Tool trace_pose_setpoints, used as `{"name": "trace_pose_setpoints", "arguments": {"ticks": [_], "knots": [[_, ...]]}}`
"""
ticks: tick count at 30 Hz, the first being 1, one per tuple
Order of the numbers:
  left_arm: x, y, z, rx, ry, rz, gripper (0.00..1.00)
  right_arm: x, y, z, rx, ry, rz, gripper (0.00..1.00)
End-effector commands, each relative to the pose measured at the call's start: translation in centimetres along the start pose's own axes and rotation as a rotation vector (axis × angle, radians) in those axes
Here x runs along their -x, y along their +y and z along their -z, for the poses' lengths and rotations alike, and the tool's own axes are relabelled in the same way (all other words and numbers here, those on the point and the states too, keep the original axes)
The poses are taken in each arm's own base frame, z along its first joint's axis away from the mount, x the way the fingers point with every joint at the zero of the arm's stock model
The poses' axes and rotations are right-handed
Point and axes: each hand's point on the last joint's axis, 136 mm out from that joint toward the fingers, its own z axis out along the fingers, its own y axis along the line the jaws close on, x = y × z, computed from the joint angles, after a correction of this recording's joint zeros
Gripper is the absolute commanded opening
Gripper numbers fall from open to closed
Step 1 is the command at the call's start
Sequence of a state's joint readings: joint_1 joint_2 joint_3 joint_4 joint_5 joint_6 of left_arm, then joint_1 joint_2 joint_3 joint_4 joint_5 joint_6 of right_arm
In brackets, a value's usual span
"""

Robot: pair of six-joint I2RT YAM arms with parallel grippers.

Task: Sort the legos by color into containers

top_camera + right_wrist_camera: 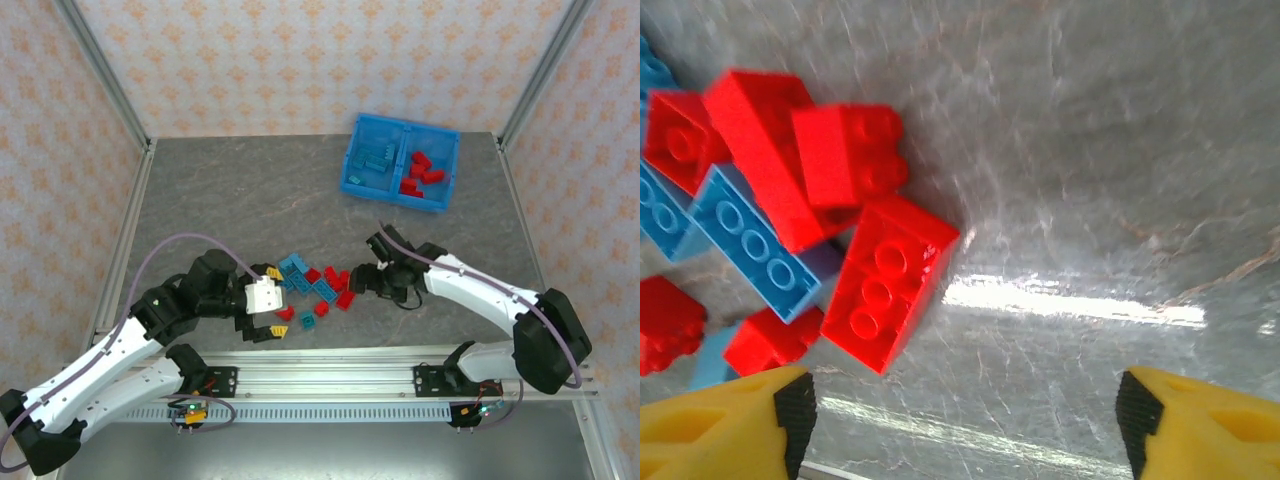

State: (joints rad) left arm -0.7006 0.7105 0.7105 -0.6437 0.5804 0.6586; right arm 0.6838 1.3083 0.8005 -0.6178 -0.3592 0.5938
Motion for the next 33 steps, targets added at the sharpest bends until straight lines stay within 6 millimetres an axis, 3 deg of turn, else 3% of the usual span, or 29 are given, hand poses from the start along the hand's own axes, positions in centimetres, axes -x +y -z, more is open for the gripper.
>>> {"name": "trace_pose_setpoints", "arguments": {"ticks": [1,8,16,22,26,33], "knots": [[0.2,-1.1,-0.2,-0.056,-0.023,-0.020,1.00,0.7,0.1,-0.8,-0.007,-0.053,-0.074,0.84],[0.2,-1.3,-0.3,-0.070,-0.010,0.014,1.00,0.6,1.3,-2.6,-0.033,-0.021,0.008,0.89],[-0.2,-1.2,-0.9,-0.077,0.037,0.038,1.00,0.9,2.7,-5.3,-0.081,0.008,0.054,0.84],[-0.4,-1.3,-1.1,-0.079,0.044,0.038,1.00,0.8,1.3,-6.5,-0.162,0.022,0.051,0.80],[-0.6,-1.3,-1.2,-0.075,0.048,0.034,1.00,0.5,0.4,-7.2,-0.207,0.043,0.050,0.70],[-0.6,-1.1,-1.3,-0.070,0.049,0.036,1.00,0.4,0.7,-7.2,-0.168,0.026,-0.007,0.46]]}}
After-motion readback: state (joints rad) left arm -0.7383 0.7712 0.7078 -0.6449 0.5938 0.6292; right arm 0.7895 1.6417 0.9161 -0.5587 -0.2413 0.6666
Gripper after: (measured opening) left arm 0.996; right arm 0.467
